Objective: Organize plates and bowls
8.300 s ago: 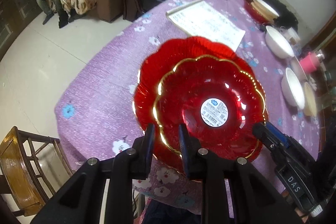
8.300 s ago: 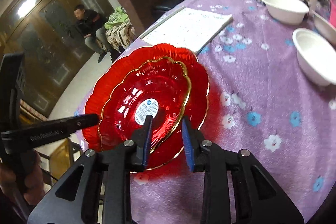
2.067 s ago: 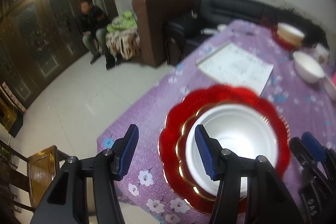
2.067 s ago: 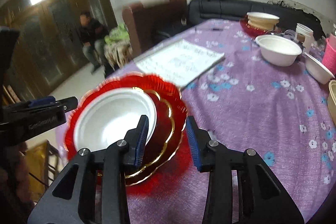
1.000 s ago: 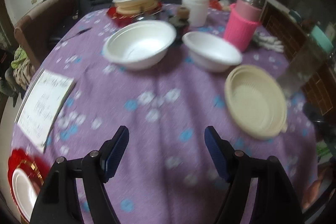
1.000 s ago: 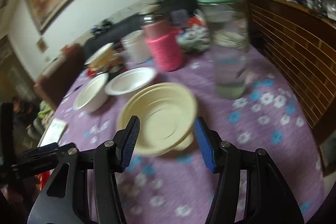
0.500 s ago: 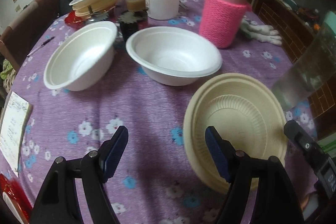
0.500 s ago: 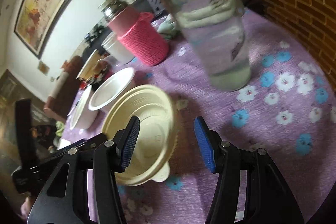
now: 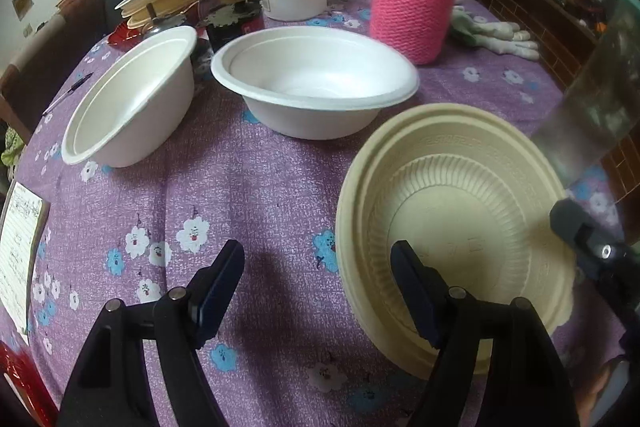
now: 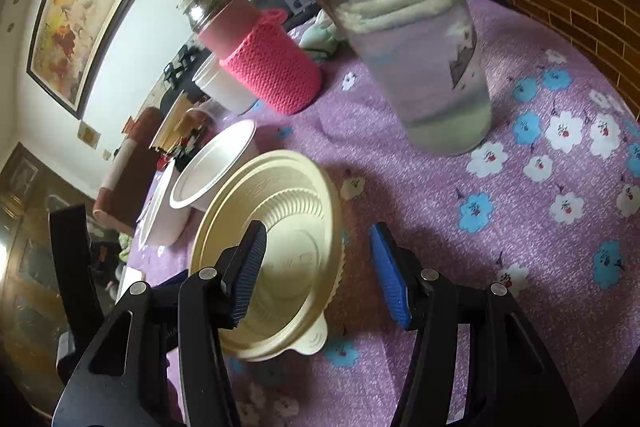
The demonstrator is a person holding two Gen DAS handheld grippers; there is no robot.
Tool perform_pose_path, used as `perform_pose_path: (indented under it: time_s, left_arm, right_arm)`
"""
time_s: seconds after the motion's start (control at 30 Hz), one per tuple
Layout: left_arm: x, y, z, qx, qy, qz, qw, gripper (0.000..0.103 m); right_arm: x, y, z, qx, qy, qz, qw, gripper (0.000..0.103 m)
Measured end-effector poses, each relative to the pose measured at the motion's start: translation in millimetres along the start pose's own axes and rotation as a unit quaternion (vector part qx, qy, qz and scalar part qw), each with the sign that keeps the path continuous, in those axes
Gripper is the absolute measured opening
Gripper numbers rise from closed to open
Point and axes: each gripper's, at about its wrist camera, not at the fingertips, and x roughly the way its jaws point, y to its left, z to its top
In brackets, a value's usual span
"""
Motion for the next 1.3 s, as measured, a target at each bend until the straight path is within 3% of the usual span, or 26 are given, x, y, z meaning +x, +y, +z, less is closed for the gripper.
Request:
perform_pose_path:
  time_s: [0.13,0.17,0.2,0.23,0.37,0.53,0.63,1.3]
  left_arm:
    - [7,-2,-2,0.003,0.002,-0.002,1.0,0.075]
    - [8,-3,-2,0.005,-0.001,-0.002,1.0,0.073]
    - [8,-4,-3,0.006,-0.004,-0.004,1.0,0.072]
    - [8,-4,-2,0.008,-0.008,-0.007,0.9999,0.068]
    - [6,-7,-4,0.016,-0.021,-0.026,0.9993,0.049]
    - [5,-15,-6,0.032,-0.033,-0.037,0.9983,0.032]
    - [4,-19,-7,0.039,-0.037,-0.039,0.9978,0.025]
    - [-3,-20,-11,0.049,-0.059,-0.024,0.9968,0.023]
  right_arm:
    - [5,-1,-1,-0.005,0.0,-0.006,1.0,0.052]
    - [7,-1,-1,-0.006,-0.001,-0.008,1.0,0.049]
    - [8,-1,0,-0.007,0.001,-0.01,1.0,0.039]
    - [11,-1,0,-0.01,0.006,-0.013,1.0,0.031]
    - [17,-3,-2,-0.009,0.018,-0.013,1.0,0.025]
    - [15,4,-4,-0.025,0.01,-0.016,1.0,0.015]
    - [16,8,-4,-0.036,0.005,-0.023,0.999,0.014]
    - [16,5,-6,-0.03,0.007,-0.019,0.999,0.013]
